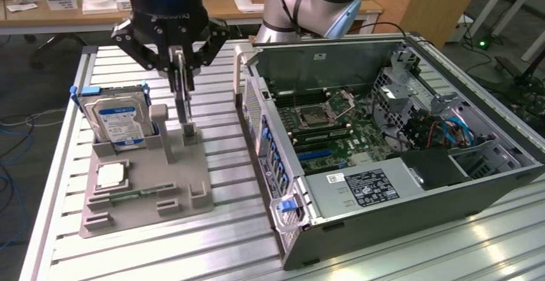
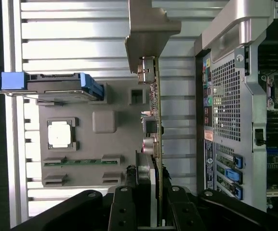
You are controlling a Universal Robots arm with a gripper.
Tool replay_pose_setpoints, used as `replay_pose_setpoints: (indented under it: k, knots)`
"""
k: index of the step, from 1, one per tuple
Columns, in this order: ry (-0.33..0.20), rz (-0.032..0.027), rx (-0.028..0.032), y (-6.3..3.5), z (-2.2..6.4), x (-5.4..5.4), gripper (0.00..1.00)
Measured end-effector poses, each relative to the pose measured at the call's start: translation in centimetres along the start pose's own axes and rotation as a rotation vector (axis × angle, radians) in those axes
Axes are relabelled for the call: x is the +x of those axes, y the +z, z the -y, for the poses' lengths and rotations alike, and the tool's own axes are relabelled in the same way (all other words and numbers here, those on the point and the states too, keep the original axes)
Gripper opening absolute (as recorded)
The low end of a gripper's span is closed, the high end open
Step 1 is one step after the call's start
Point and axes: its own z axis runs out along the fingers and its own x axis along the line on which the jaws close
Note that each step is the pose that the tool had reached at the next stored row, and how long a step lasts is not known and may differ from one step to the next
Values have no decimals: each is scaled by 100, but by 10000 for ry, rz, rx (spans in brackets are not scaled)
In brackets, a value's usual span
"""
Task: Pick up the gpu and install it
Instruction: 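Pick up the gpu and move the gpu toward the slot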
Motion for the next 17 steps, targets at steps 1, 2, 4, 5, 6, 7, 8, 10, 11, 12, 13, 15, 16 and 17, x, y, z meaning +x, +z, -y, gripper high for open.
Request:
replay_pose_setpoints:
  k: [1,2,4,5,6,7,8,10,11,12,13,15,16,17]
  knots:
    - [0,0,0,-26,-1,-1,28]
    - [0,0,-1,-51,-3,-1,28]
    - [0,0,-1,-96,-5,-1,28]
    - [0,1,-2,-104,-6,-1,28]
    - [0,1,-2,-104,-6,-1,28]
    - [0,1,-2,-104,-6,-1,28]
    - [-1,1,-2,-104,-6,-1,28]
    - [0,0,-1,-105,-6,-2,28]
    - [0,0,-1,-105,-6,-2,28]
    - [-2,-2,0,-106,-6,-6,28]
    - [-3,-3,1,-106,-6,-14,28]
    - [0,0,-1,-104,-8,-41,28]
    - [0,0,-1,-104,-8,-58,28]
    - [-1,0,-1,-104,-9,-75,28]
